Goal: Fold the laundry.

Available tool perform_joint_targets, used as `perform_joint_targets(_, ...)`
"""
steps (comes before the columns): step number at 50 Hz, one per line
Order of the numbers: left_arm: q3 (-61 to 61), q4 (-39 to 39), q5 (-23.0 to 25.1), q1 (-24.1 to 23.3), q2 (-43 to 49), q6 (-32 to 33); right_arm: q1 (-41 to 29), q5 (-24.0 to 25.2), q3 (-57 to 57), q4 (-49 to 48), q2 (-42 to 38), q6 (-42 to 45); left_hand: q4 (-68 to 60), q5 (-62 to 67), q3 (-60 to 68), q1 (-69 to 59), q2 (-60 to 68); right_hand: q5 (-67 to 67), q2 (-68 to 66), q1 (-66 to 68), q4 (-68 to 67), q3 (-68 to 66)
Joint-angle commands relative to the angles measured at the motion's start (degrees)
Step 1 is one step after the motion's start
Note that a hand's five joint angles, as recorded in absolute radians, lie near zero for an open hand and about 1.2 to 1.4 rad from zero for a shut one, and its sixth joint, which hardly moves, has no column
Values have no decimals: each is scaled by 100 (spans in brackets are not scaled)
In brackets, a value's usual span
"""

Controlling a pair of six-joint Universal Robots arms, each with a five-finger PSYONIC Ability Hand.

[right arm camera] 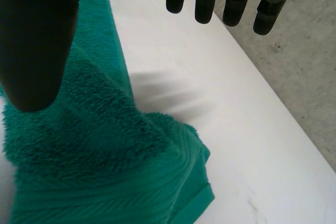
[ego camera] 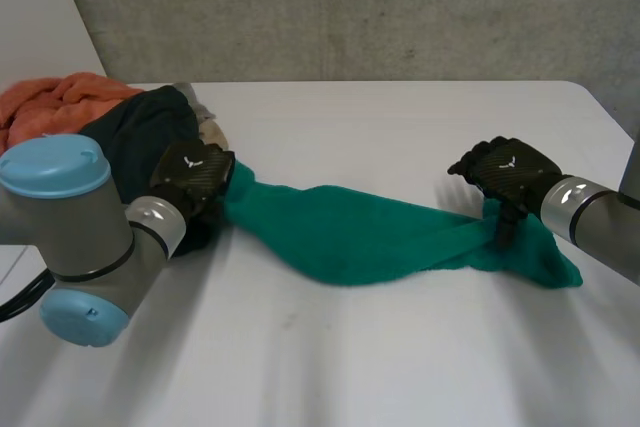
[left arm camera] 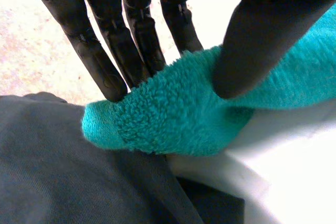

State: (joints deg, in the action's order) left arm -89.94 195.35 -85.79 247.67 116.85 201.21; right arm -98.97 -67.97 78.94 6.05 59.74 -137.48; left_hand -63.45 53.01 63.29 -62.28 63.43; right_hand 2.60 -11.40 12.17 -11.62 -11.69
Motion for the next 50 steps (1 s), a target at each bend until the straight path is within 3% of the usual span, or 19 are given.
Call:
perform_joint_targets(1, -58, -366, 71, 0, -135, 435, -43, -120, -37, -122, -32, -24, 5317, -5273, -5301, 5199, -5315, -260, 140, -217, 162, 169)
perform_joint_targets(5, 56, -761, 124, 70, -522, 664, -17, -120, -45, -140, -15, -42, 5345, -5301, -5329, 5228, -5343, -260, 140, -217, 162, 169)
perform_joint_targets(13, 697, -1649, 536, 1036, -1155, 550, 9, -120, -45, -183, -23, -50, 5345, -5301, -5329, 5228, -5343, -260, 140, -217, 162, 169)
perform_joint_targets(20, 1215, -1825, 1178, 1854, -304, 945, -43, -120, -37, -183, -50, -42, 5345, -5301, -5329, 5228, -5343, -260, 140, -217, 162, 169)
perform_joint_targets(27, 1752, -1606, 1354, 2267, 865, 2272, -96, -120, -10, -183, -102, -42, 5345, -5301, -5329, 5228, -5343, -260, 140, -217, 162, 169)
perform_joint_targets(28, 1796, -1562, 1416, 2285, 953, 2395, -105, -129, -19, -183, -111, -33, 5044, -5000, -5028, 4927, -5042, -260, 140, -217, 162, 169)
perform_joint_targets(32, 2015, -1325, 1741, 2285, 1183, 2554, -131, -164, -10, -183, -164, -15, -781, 825, 797, -898, 782, -260, 140, -217, 162, 169)
perform_joint_targets(33, 2138, -1194, 1741, 2285, 1148, 2511, -131, -182, -10, -183, -173, -15, -1646, 1690, 1662, -1764, 1648, -260, 140, -217, 162, 169)
perform_joint_targets(39, 2674, -359, 1075, 2259, 621, 1809, -166, -234, -28, -227, -234, 29, -1655, 1699, 1671, -1772, 1657, -260, 140, -217, 162, 169)
perform_joint_targets(44, 3833, 626, 371, 2259, 575, 815, -210, -305, -28, -245, -278, 81, -1655, 1699, 1671, -1772, 1657, -260, 140, -217, 162, 169)
perform_joint_targets(46, 4307, 636, 178, 2276, 786, 726, -228, -322, -19, -245, -278, 81, -1655, 1699, 1671, -1772, 1657, -260, 140, -217, 162, 169)
perform_joint_targets(50, 5817, -117, -305, 2347, 1654, 893, -254, -349, -10, -245, -270, 73, -1655, 1699, 1671, -1772, 1657, -260, 140, -217, 162, 169)
